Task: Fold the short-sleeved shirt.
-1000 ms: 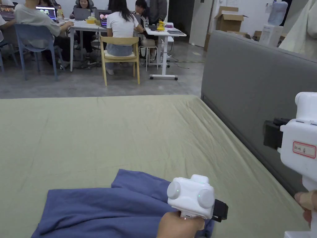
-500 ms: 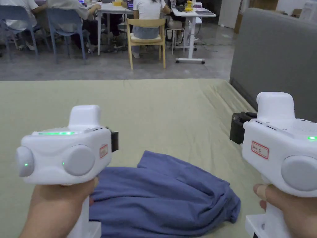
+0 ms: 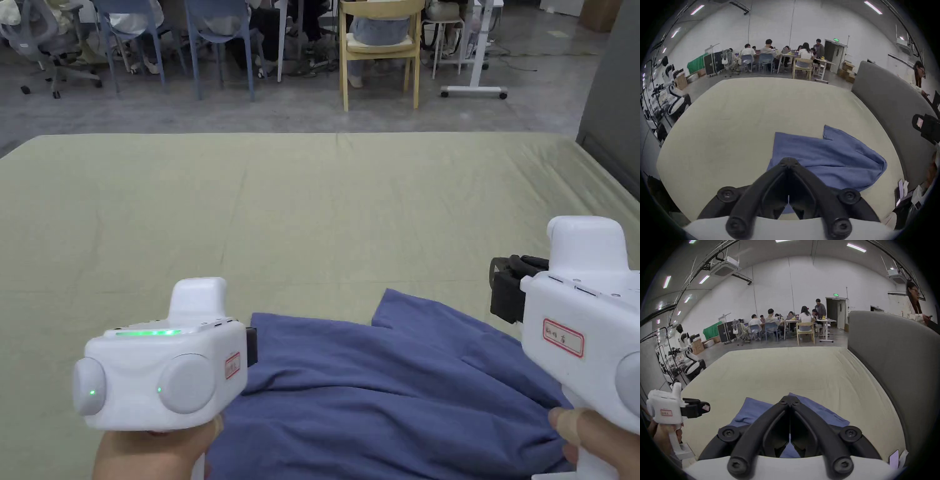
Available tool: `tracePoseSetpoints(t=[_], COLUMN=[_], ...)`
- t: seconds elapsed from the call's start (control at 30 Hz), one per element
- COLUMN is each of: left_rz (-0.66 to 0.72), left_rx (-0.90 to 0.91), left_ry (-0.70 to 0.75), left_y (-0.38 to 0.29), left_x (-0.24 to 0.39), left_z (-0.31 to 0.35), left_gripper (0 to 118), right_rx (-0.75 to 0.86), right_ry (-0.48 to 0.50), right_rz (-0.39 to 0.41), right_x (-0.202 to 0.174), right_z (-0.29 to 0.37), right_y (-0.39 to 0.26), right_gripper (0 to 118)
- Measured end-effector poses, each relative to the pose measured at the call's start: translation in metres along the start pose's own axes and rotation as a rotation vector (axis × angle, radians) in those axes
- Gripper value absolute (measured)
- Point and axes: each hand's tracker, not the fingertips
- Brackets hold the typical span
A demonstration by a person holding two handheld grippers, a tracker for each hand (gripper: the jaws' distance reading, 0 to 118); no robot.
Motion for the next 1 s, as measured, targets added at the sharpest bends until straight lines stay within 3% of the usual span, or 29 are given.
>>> tracePoseSetpoints(t=[0.3, 0.33, 0.37, 0.4, 0.43, 0.57, 0.77, 0.83, 0.93, 0.97, 1.0], left_rz=[-0.027, -0.022, -0.021, 0.0, 0.007, -0.003, -0.006, -0.023, -0.048, -0.079, -0.102], left_rx=[-0.064, -0.078, -0.11, -0.173, -0.227, -0.332, -0.33, -0.331, -0.346, -0.34, -0.322], left_ry=[0.01, 0.01, -0.005, -0.02, -0.017, 0.01, 0.062, 0.086, 0.098, 0.083, 0.037], left_y=[0.015, 0.018, 0.021, 0.024, 0.024, 0.021, 0.012, 0.01, 0.012, 0.015, 0.017], left_x=[-0.006, -0.008, -0.011, -0.013, -0.016, -0.02, -0.009, -0.004, 0.002, 0.006, 0.01], left_z=[-0.108, -0.127, -0.148, -0.17, -0.192, -0.259, -0.286, -0.286, -0.281, -0.276, -0.27], left_gripper=[0, 24, 72, 109, 118, 118, 114, 94, 91, 79, 50], right_rx=[-0.085, -0.094, -0.102, -0.109, -0.12, -0.172, -0.228, -0.243, -0.279, -0.288, -0.295], right_ry=[-0.027, -0.026, -0.026, -0.03, -0.034, -0.052, -0.075, -0.091, -0.106, -0.121, -0.138], right_rz=[-0.007, -0.005, -0.001, 0.002, 0.004, 0.001, -0.007, -0.013, -0.026, -0.032, -0.036], right_x=[0.002, 0.002, 0.003, 0.004, 0.005, 0.014, 0.026, 0.029, 0.038, 0.043, 0.048], right_z=[-0.05, -0.053, -0.055, -0.056, -0.057, -0.062, -0.071, -0.074, -0.076, -0.077, -0.077], right_y=[-0.017, -0.019, -0.022, -0.024, -0.027, -0.038, -0.052, -0.055, -0.058, -0.06, -0.061], right_gripper=[3, 3, 3, 3, 3, 3, 3, 3, 3, 3, 3])
